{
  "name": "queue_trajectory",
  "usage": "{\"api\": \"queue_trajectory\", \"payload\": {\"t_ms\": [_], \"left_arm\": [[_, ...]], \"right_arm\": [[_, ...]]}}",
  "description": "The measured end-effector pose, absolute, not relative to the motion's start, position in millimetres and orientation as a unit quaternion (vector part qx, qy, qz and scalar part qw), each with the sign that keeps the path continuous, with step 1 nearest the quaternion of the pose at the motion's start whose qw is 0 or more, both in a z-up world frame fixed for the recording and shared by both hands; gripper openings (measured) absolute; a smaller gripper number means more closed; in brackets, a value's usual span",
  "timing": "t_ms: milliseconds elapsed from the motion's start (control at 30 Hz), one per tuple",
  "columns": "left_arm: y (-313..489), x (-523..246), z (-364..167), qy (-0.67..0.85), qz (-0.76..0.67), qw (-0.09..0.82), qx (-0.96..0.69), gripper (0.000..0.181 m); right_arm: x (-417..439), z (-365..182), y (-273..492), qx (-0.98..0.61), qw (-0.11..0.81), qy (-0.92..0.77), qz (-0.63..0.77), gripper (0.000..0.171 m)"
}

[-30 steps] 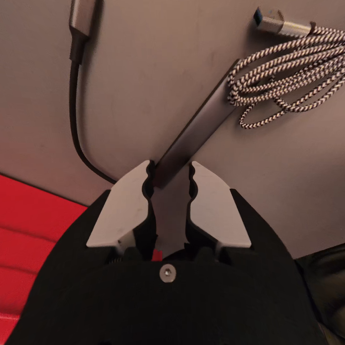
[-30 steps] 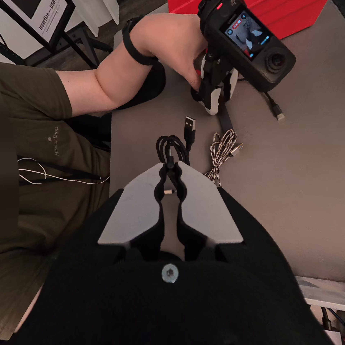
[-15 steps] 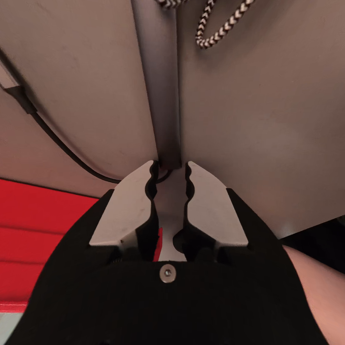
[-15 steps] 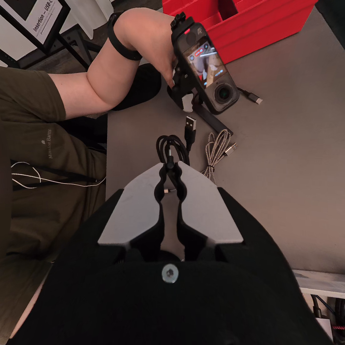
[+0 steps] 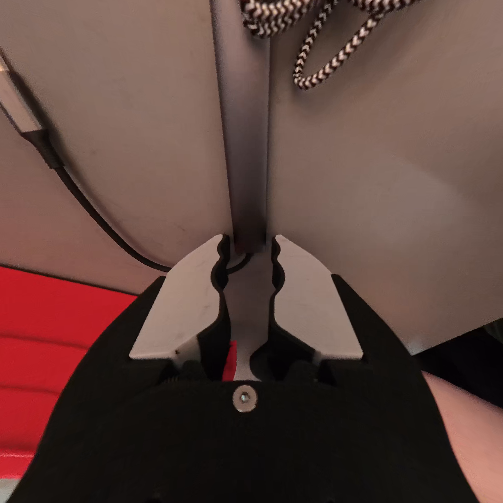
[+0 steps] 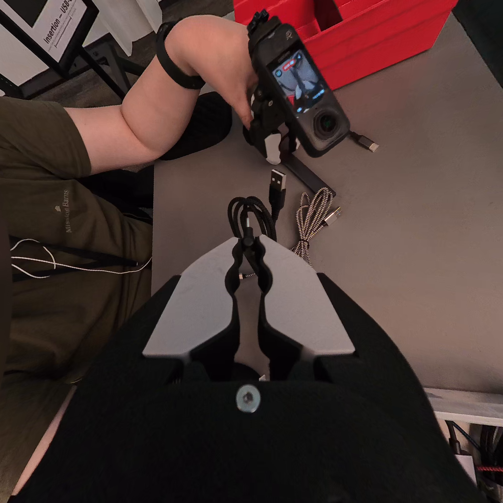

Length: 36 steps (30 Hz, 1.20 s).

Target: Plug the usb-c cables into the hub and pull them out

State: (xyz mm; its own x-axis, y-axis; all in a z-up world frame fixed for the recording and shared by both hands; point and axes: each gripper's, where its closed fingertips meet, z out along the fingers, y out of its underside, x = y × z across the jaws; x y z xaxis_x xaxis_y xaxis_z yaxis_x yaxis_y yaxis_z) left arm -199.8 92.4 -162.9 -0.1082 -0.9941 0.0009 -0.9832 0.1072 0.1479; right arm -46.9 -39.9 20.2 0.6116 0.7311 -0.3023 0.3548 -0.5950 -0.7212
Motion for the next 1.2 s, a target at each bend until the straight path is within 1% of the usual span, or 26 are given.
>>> {"api": "queue_trajectory", "payload": {"t_ms": [67,333,367,400,500,667,967,1200], "left_arm": [[93.1,-198.8,-163.0,-0.754,-0.065,0.038,0.652,0.029],[92.4,-197.6,-163.3,-0.757,-0.048,0.033,0.651,0.027],[93.0,-197.5,-163.3,-0.758,-0.048,0.033,0.65,0.025],[93.3,-197.1,-163.3,-0.756,-0.049,0.036,0.652,0.021],[92.9,-196.7,-162.8,-0.739,-0.047,0.054,0.67,0.021],[83.8,-190.0,-153.8,-0.673,0.039,0.095,0.733,0.021],[84.1,-193.7,-96.8,-0.651,0.115,0.025,0.75,0.021],[90.4,-191.0,-60.2,-0.616,0.21,-0.022,0.758,0.021]], "right_arm": [[-46.4,19.3,-40.0,-0.842,0.312,-0.323,0.298,0.009],[-45.3,19.9,-40.5,-0.843,0.314,-0.321,0.297,0.009],[-45.4,19.5,-40.3,-0.843,0.313,-0.321,0.297,0.009],[-45.5,18.8,-40.2,-0.844,0.312,-0.321,0.297,0.009],[-45.7,16.6,-40.1,-0.845,0.307,-0.322,0.297,0.009],[-42.7,15.5,-38.9,-0.846,0.307,-0.319,0.298,0.009],[-41.0,11.1,-34.5,-0.848,0.302,-0.312,0.303,0.009],[-57.5,-3.1,-29.1,-0.85,0.273,-0.323,0.314,0.009]]}}
